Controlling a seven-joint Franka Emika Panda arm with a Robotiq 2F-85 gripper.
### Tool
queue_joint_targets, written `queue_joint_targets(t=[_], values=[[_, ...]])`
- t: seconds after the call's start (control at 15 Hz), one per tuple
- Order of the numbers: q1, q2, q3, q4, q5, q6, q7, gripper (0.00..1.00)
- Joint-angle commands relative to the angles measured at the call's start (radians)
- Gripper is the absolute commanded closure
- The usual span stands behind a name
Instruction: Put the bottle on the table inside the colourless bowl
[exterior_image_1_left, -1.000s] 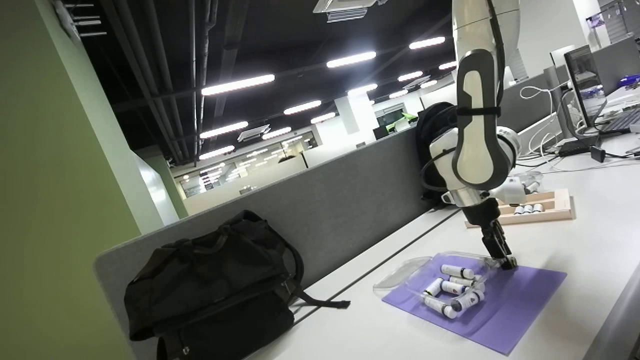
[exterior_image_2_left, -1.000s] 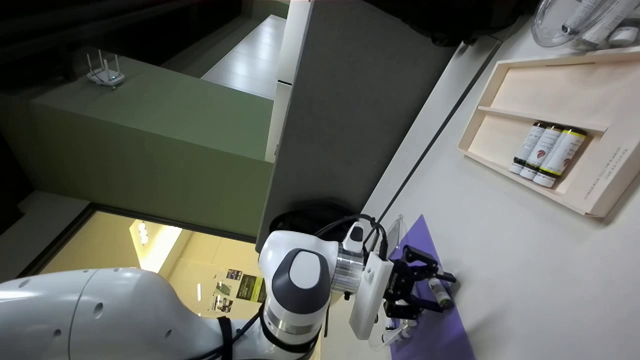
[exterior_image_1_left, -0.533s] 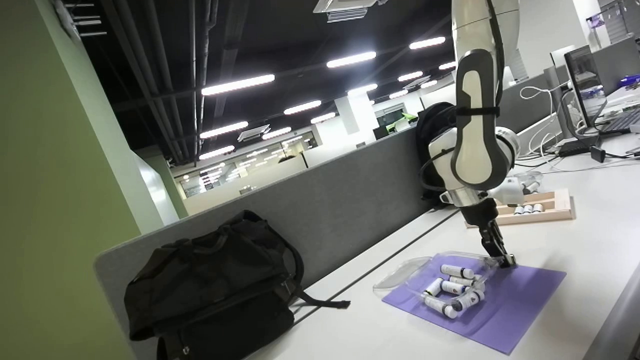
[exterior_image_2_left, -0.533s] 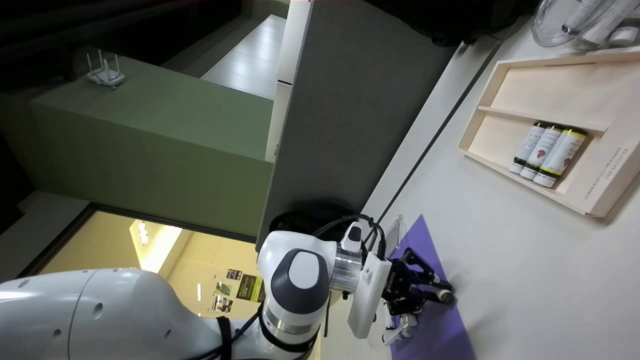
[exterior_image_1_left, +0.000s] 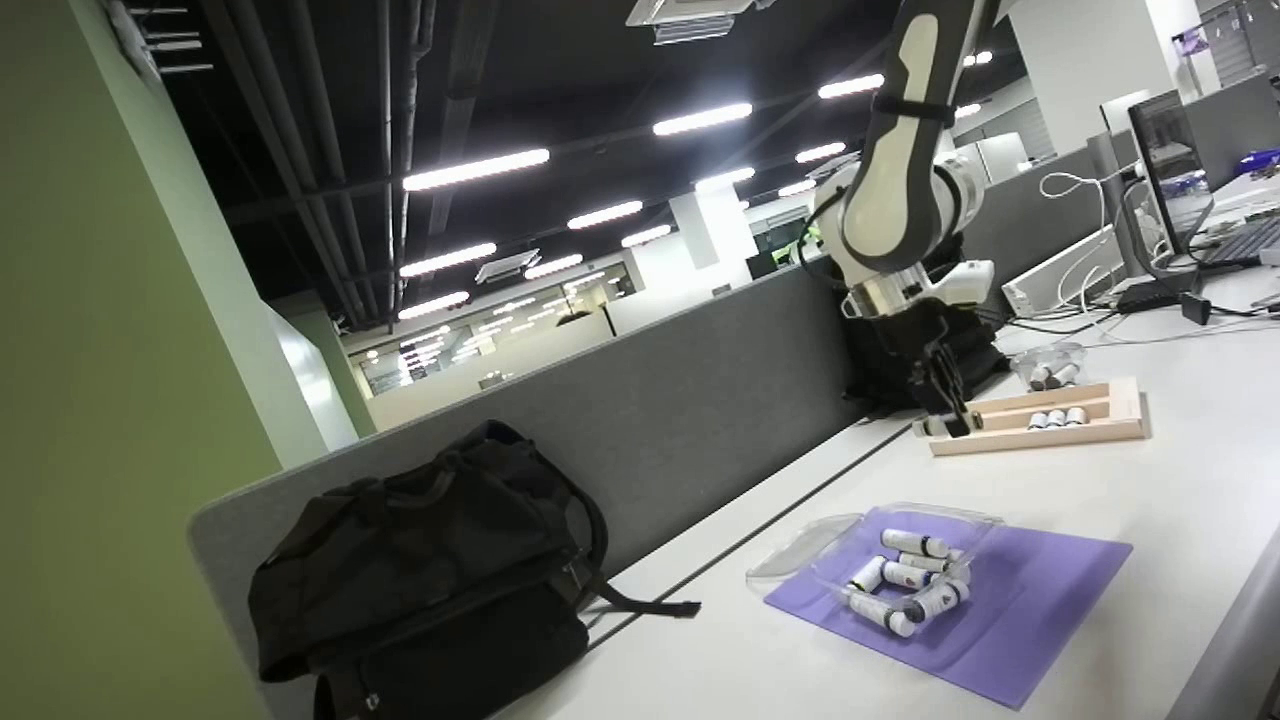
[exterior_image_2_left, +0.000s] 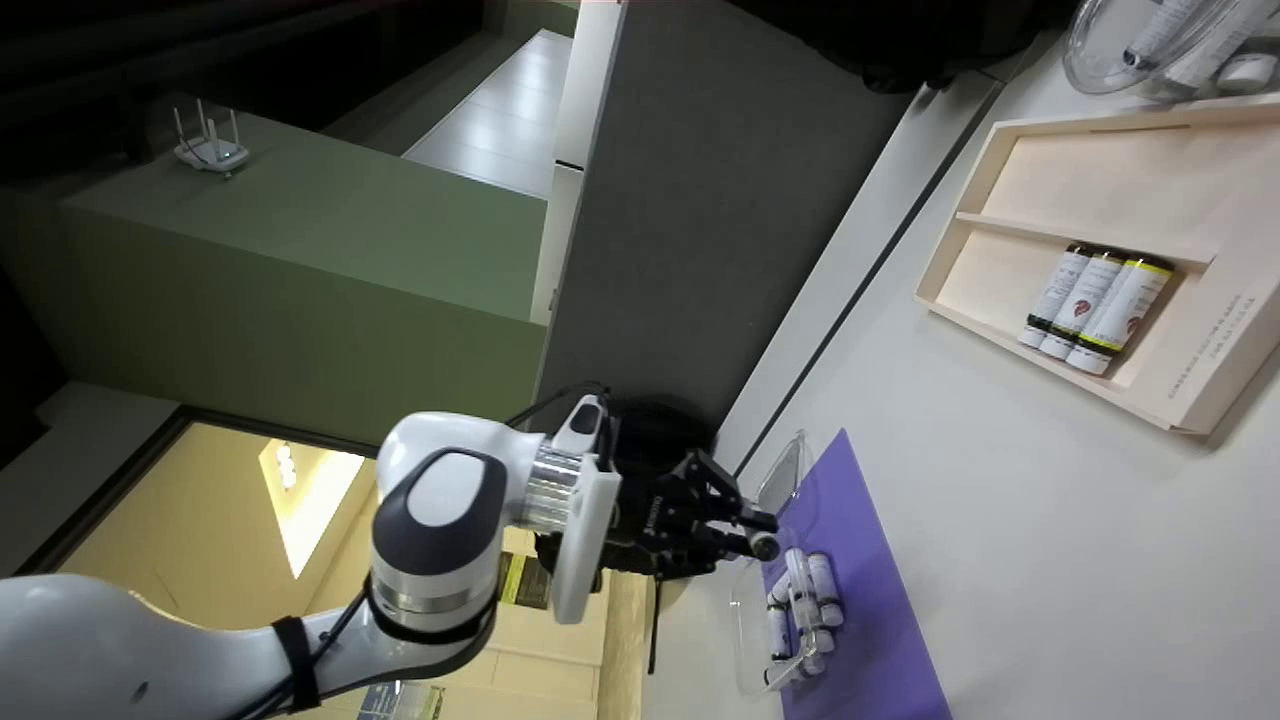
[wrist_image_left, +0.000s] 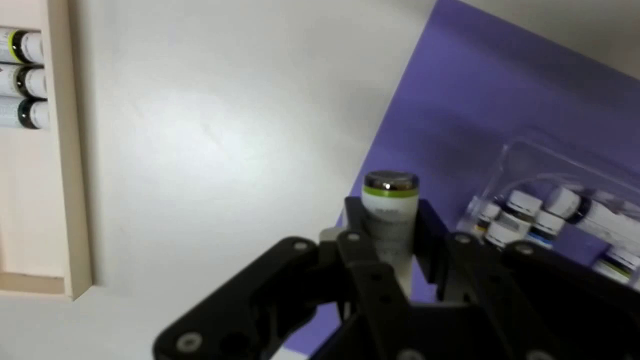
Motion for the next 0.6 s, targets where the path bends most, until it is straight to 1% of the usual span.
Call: queue_joint_targets(t=[0.0,0.13,0.53], values=[[-0.004,-0.116,0.028,0.006,0.13,-0.064,-0.081,0.93],[0.006,-0.15,0.027,0.012,0.184,-0.092,-0.135,0.93],[0.02,-0.189,0.014,0.026,0.269,-0.21,-0.229,0.93]])
